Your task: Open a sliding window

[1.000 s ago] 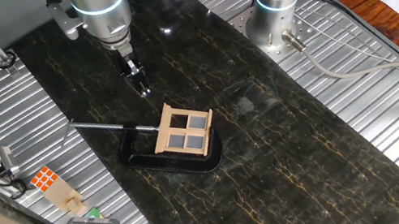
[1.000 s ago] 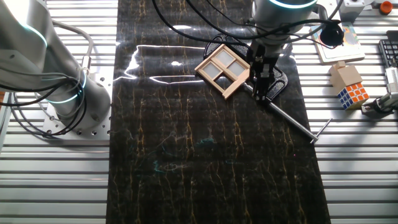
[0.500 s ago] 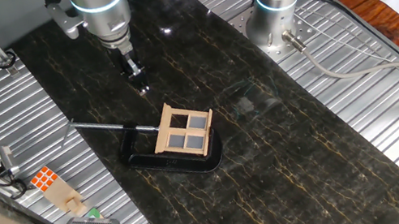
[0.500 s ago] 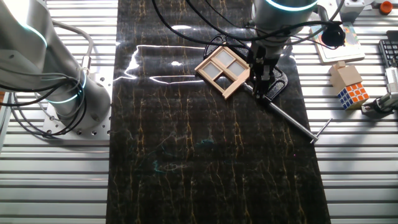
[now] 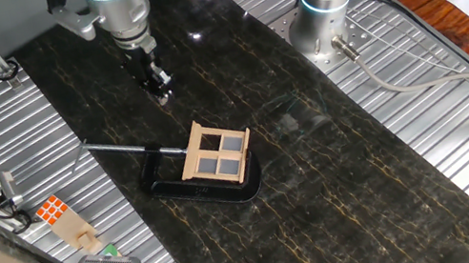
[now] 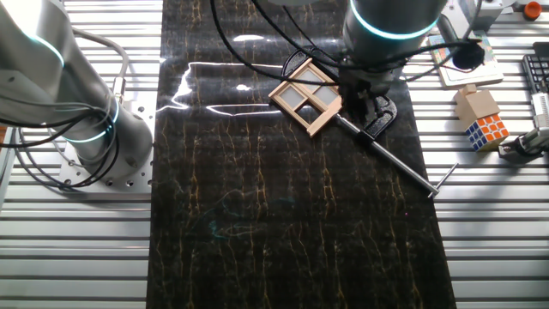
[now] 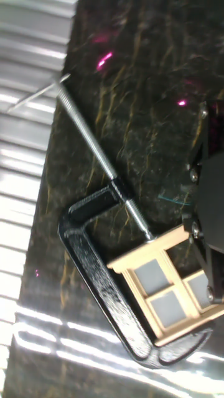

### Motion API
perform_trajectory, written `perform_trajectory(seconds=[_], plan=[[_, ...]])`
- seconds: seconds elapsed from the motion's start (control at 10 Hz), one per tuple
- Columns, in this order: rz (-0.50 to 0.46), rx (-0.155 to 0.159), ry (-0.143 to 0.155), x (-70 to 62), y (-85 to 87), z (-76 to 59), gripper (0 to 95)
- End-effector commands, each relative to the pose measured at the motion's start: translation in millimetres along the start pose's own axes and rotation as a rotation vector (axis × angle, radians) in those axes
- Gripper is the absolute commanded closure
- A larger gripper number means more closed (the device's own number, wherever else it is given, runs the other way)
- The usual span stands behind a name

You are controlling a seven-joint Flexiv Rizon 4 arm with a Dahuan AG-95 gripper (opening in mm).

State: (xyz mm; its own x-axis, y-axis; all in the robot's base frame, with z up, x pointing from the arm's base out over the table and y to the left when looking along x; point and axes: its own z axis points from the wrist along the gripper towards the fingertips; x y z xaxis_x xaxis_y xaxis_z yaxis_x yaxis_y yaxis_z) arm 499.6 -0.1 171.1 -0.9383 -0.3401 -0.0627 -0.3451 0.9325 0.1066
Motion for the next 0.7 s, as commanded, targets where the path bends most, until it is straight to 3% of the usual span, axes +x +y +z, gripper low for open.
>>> perform_trajectory(seconds=[0.1,0.5,0.7], plan=[[-0.044,-0.001,0.003,-0.3,0.4,0.1,95.0],[-0.068,0.051,0.020,-0.3,0.5,0.2,95.0],[-0.055,0.131,0.042,-4.3,7.1,2.1,95.0]])
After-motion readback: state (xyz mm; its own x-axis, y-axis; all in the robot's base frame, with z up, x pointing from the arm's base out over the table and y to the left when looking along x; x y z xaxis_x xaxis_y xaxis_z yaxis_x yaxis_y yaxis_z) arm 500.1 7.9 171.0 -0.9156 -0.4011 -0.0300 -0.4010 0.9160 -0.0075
